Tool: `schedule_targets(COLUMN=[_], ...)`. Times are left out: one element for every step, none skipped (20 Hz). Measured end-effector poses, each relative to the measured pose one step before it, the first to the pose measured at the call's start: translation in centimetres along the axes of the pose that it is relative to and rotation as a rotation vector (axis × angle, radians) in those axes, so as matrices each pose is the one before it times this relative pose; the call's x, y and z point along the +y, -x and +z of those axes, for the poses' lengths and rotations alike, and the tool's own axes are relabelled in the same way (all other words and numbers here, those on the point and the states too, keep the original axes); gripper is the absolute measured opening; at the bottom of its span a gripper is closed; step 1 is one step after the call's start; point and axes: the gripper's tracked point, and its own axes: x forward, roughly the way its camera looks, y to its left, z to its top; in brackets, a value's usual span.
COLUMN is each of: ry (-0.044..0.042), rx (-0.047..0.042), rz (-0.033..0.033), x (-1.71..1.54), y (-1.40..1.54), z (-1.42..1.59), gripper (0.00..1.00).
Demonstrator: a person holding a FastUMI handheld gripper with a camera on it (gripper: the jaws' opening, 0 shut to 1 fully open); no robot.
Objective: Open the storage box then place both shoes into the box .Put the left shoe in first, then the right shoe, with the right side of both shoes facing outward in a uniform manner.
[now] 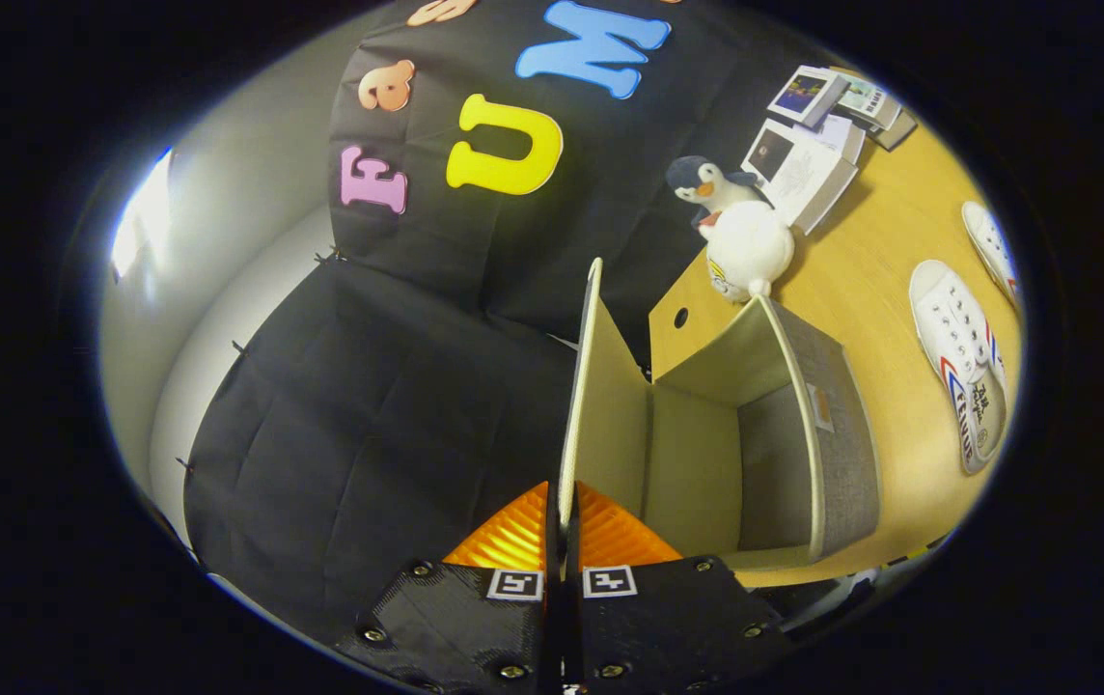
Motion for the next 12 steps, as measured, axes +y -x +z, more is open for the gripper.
schedule_targets(ry=[0.02240,0.01519,0.00983,0.00630,0.00858,0.01528,0.02213,0.02357,0.01757,0.00943,0.00272,0.00623], rx=[0.00192,-0.00360,-0.00646,-0.00259,0.00122,0.00466,0.00386,0.00823,0.00704,0.01279,0.00412,0.00691], rz=[-0.00861,-0.00307,0.00396,0.00402,0.00099,-0.00151,-0.00435,-0.00441,-0.00012,0.00483,0.00467,0.00798], x=[0.353,0.579,0.625,0.676,0.551,0.575,0.373,0.279,0.341,0.483,0.468,0.660], y=[-0.509,-0.587,-0.482,-0.523,-0.562,-0.512,-0.601,-0.590,-0.705,-0.674,-0.587,-0.606], z=[-0.135,-0.185,-0.120,-0.374,-0.311,-0.521,-0.427,-0.556,-0.433,-0.696,-0.360,-0.471], gripper=[0.01,0.01,0.01,0.01,0.01,0.01,0.01,0.01,0.01,0.01,0.01,0.01])
